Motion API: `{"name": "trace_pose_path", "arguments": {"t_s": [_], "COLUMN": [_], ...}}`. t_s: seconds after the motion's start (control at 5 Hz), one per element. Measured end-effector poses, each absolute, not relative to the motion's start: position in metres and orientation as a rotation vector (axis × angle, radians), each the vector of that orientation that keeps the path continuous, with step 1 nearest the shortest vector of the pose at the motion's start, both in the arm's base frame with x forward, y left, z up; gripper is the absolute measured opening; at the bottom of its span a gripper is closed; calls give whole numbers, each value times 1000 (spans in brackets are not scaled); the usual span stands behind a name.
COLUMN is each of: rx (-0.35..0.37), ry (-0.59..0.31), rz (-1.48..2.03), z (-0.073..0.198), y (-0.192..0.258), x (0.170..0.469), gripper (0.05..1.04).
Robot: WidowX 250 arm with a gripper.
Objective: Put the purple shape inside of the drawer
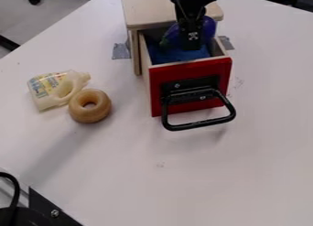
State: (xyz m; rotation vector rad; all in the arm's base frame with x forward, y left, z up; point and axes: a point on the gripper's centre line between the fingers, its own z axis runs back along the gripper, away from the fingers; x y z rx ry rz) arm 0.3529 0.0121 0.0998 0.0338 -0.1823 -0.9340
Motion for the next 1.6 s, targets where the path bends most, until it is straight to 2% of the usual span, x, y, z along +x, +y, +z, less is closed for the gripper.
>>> {"name": "trace_pose_path", "arguments": {"t_s": [0.2,0.4,0.6,1.0,1.2,1.6], "rx": [43,36,16,11,4,-3], "ry": [-179,-170,-171,-245,-229,-142], "rz": [-937,-941,-945,-979,-1014,-1026], "z": [99,98,109,149,159,150], "y": [14,12,8,0,0,10], "x": [353,350,342,324,309,288], "gripper": [808,1003,998,998,998,998]}}
